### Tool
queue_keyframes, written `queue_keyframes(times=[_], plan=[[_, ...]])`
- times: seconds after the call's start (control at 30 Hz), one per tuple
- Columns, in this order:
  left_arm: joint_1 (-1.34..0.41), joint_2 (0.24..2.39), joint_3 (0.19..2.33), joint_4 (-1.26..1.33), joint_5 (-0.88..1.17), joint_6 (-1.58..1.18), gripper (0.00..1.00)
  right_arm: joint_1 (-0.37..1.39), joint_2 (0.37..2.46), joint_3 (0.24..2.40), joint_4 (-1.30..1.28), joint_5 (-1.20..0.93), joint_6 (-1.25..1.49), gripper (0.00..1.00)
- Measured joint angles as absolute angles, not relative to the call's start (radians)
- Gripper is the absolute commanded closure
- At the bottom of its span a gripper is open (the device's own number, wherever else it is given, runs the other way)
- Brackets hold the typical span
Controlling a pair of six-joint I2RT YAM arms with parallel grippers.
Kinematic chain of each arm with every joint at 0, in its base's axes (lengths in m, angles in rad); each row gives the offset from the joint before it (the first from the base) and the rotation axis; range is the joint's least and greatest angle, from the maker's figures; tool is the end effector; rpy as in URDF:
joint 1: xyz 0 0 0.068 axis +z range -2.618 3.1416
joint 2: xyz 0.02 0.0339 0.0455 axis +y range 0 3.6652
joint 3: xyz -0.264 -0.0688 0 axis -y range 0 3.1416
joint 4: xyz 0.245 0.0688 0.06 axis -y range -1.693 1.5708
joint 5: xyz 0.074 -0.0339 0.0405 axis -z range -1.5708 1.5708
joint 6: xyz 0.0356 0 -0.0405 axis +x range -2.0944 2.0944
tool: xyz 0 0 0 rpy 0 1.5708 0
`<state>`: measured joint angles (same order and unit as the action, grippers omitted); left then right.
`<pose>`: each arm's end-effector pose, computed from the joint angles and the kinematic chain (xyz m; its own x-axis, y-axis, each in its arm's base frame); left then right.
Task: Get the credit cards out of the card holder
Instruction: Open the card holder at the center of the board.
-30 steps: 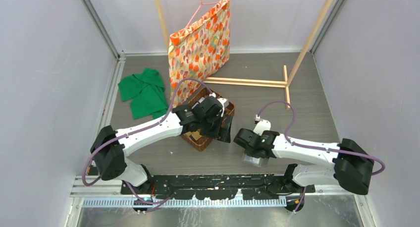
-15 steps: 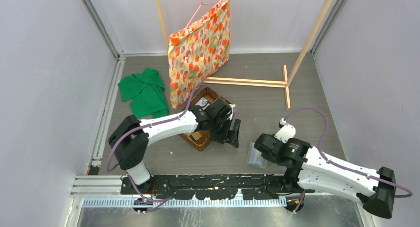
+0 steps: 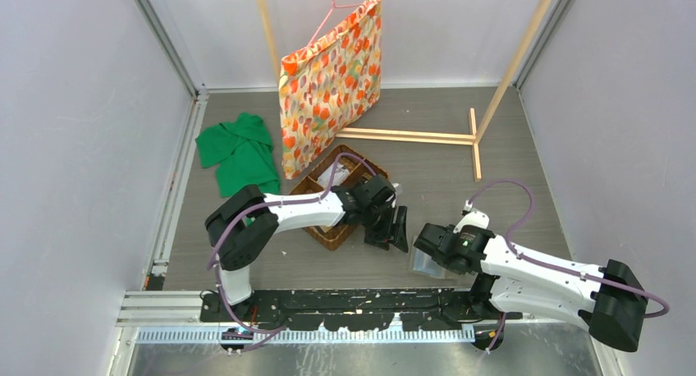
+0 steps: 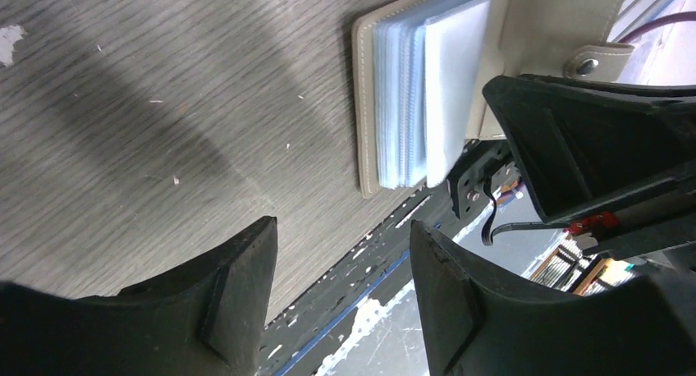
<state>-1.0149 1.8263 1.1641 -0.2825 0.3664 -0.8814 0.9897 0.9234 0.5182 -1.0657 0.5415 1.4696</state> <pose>0.1895 -0.3292 0.1787 -0.9694 0.1953 -0.1487 0.2449 0.7311 -0.6368 0.0812 0.0902 0.1787 -0.7397 0.4267 -0.5203 0.4739 0.8793 0.0474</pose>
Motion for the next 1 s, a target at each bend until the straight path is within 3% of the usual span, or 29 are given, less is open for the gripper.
queue_keyframes(times=[0.47, 1.0], plan=[[-1.01, 1.827, 1.14, -0.27, 0.318, -0.882, 0.39, 0.966, 0.936, 0.496, -0.915, 0.534, 1.491, 0.65], [-0.969, 1.553, 1.142, -0.469, 0.226, -0.768, 0.36, 0.964, 0.969, 0.439, -0.602, 0.492, 1.468, 0.59]])
